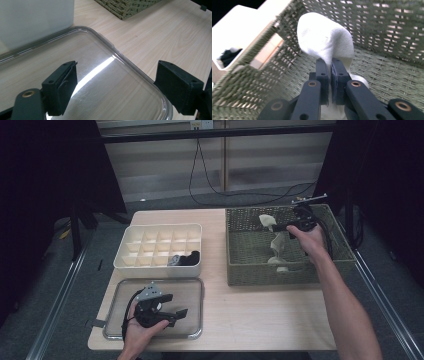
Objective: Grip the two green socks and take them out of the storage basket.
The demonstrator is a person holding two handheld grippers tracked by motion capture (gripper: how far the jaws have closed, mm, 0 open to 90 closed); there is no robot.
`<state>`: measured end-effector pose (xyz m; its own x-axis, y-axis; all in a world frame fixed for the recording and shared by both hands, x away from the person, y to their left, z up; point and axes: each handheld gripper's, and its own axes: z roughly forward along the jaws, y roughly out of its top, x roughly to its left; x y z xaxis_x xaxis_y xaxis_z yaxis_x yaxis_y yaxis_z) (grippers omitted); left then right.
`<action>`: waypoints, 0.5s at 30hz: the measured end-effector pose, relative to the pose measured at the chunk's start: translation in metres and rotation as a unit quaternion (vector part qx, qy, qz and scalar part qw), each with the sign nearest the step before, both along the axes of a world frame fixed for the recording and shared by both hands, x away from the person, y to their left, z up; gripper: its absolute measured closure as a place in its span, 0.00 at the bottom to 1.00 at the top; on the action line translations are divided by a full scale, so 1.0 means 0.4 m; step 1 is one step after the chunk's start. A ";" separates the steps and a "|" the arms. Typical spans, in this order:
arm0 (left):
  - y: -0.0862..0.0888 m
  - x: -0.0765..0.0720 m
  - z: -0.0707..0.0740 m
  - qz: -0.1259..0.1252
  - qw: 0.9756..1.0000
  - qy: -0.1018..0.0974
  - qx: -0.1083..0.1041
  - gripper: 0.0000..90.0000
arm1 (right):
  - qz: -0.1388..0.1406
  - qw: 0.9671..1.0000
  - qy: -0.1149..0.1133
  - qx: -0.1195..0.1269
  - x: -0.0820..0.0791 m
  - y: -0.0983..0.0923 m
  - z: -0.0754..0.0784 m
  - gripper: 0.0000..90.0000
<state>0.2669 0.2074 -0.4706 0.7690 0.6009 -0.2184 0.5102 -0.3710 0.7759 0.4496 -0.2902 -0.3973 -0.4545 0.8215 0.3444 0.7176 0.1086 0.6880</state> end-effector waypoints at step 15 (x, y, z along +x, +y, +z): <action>0.006 -0.003 0.003 0.000 1.000 -0.010 -0.003 0.19 | 0.012 0.997 -0.059 0.046 -0.069 0.017 0.063 0.96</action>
<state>0.2656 0.2096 -0.4693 0.7727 0.6002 -0.2068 0.4948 -0.3653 0.7885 0.4221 -0.2833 -0.3719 -0.5159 0.7771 0.3603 0.6292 0.0583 0.7751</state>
